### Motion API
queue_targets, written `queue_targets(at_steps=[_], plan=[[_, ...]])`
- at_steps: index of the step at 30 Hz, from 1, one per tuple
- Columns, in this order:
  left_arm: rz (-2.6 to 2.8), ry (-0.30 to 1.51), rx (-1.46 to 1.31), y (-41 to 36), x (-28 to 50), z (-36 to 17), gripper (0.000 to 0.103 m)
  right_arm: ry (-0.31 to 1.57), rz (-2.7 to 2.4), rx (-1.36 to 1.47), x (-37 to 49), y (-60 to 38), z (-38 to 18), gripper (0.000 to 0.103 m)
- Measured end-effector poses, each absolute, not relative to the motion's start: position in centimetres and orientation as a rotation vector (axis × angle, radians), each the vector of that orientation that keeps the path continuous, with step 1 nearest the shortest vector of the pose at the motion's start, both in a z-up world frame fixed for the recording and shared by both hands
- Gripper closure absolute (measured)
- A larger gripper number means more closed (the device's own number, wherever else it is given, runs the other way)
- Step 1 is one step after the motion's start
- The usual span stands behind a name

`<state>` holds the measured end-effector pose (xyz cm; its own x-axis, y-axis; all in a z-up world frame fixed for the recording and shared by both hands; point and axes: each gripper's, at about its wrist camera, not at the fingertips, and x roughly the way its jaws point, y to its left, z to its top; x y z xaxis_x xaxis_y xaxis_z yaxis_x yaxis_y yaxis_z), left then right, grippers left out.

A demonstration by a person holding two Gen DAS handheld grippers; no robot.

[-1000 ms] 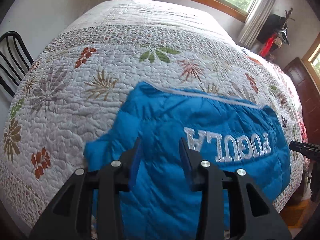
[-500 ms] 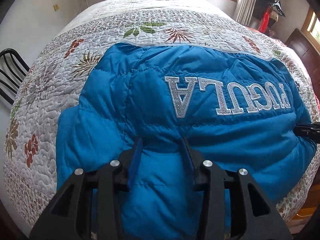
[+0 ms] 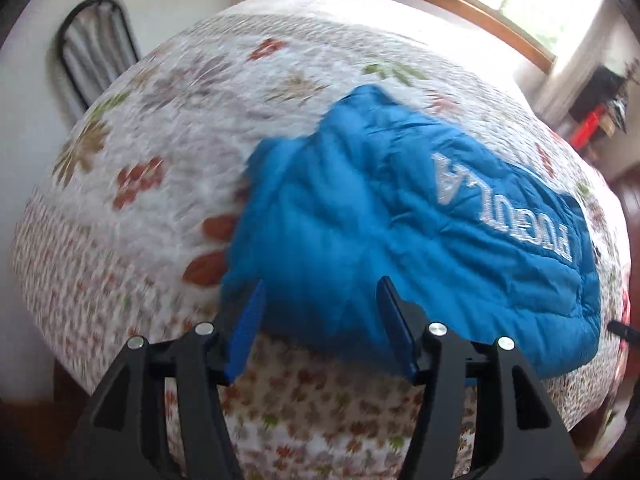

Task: Fold large clothes

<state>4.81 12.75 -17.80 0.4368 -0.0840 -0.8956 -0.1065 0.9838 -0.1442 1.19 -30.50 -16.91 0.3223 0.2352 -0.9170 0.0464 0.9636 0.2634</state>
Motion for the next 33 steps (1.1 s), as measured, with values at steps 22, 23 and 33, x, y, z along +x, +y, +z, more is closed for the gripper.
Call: queue_targets(at_steps=[22, 23, 33], plan=[[0.069, 1.080, -0.756, 17.8, 4.5, -23.3, 0.033, 1.365, 0.201, 0.213, 2.6, -29.6, -22.8, 0.088], [0.062, 1.081, -0.774, 18.0, 4.8, -23.5, 0.033, 1.366, 0.202, 0.216, 2.7, -29.7, -22.8, 0.088], [0.015, 1.083, -0.759, 17.4, 5.4, -24.3, 0.071, 1.394, 0.190, 0.213, 3.4, -30.1, -22.7, 0.088]])
